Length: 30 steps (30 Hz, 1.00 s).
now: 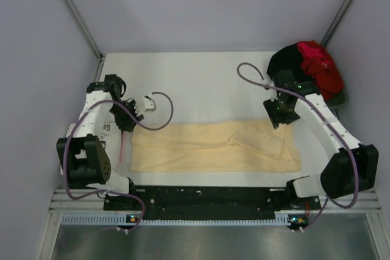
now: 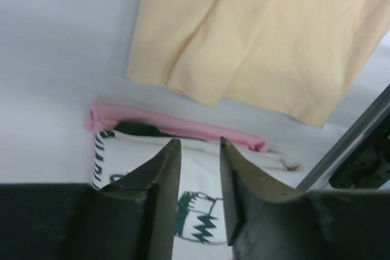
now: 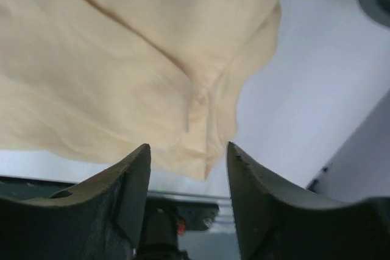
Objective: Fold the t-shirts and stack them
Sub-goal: Fold the other side of the tshirt into a rectangle
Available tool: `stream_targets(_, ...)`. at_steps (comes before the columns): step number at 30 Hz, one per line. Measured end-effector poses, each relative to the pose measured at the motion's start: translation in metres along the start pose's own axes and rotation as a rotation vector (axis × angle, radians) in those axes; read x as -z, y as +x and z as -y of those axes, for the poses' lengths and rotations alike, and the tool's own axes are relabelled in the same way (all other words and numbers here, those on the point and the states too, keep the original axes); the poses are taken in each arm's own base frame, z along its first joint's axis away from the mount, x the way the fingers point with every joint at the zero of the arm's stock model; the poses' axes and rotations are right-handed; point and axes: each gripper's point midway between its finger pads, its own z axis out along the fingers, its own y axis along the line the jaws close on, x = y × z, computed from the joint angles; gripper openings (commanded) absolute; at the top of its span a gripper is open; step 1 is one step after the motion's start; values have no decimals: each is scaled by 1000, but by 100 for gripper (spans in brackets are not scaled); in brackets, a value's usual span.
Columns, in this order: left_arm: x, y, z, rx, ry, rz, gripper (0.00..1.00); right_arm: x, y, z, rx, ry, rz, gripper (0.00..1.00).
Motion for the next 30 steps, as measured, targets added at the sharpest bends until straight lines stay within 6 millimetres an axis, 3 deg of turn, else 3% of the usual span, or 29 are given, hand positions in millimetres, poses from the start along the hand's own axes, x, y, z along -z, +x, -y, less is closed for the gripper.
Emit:
stream_targets(2,1,-17,-2,0,-8,56,2,16,-35,-11,-78,-71,172,38)
stream_targets(3,-2,-26,-1,2,-6,85,0,22,-51,-18,-121,-115,251,34)
stream_targets(7,-18,-56,-1,25,8,140,0,34,-100,-68,-180,-309,461,15)
stream_targets(10,-36,-74,-1,33,16,160,3,32,-110,-128,-91,-446,512,2)
stream_targets(14,-60,-86,-1,56,18,172,3,19,-120,-198,36,-594,496,0)
stream_targets(18,-84,-80,-12,96,7,138,3,-24,-112,-226,80,-607,373,0)
stream_targets(21,-101,-63,-8,114,5,87,2,-46,-94,-238,110,-615,289,0)
stream_targets(24,-109,-49,6,119,42,49,2,-50,-78,-247,145,-642,251,0)
stream_targets(30,-96,-32,31,85,84,30,4,-54,-58,-248,169,-650,231,0)
